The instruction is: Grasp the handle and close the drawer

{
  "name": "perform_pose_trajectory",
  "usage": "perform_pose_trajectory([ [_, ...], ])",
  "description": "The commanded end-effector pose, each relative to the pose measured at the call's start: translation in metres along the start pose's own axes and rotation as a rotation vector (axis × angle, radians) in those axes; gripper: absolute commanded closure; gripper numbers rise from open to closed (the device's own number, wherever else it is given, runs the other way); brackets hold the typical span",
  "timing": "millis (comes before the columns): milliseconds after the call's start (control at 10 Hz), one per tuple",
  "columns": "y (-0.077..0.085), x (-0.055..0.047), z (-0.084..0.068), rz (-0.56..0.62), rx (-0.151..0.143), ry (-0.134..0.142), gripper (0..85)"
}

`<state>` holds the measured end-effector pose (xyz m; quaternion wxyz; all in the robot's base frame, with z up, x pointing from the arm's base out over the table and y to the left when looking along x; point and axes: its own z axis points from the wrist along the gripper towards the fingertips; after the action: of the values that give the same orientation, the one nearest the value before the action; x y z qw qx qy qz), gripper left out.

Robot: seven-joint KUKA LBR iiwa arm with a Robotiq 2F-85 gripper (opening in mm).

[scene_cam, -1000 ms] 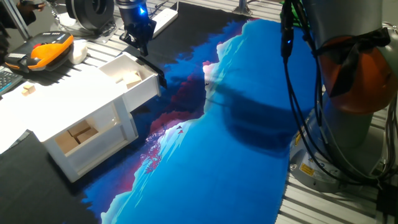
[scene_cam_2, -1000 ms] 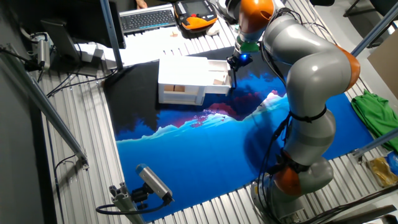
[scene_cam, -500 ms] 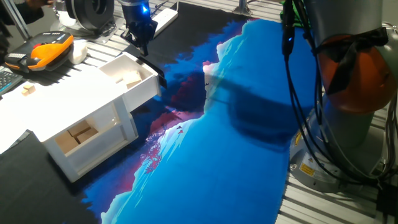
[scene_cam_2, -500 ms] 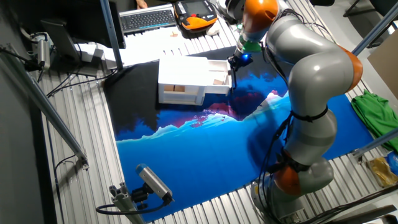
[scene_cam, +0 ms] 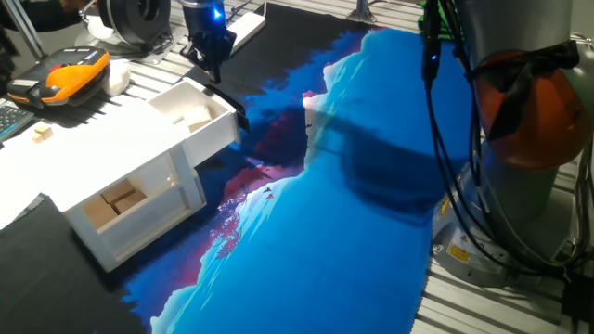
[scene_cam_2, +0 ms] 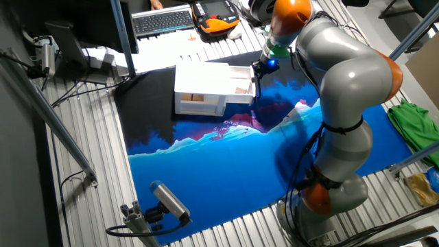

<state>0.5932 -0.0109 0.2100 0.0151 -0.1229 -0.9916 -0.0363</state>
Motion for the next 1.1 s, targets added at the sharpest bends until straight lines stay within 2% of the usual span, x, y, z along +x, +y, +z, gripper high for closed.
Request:
perform_pose_trajectory([
  [0,0.0000,0.0000,-0.0003,-0.014,0.018,0.003,85.0],
  [500,0.0000,0.0000,-0.0003,-0.035,0.009,0.030,85.0],
  [1000,0.0000,0.0000,-0.0003,-0.033,0.008,0.027,85.0],
])
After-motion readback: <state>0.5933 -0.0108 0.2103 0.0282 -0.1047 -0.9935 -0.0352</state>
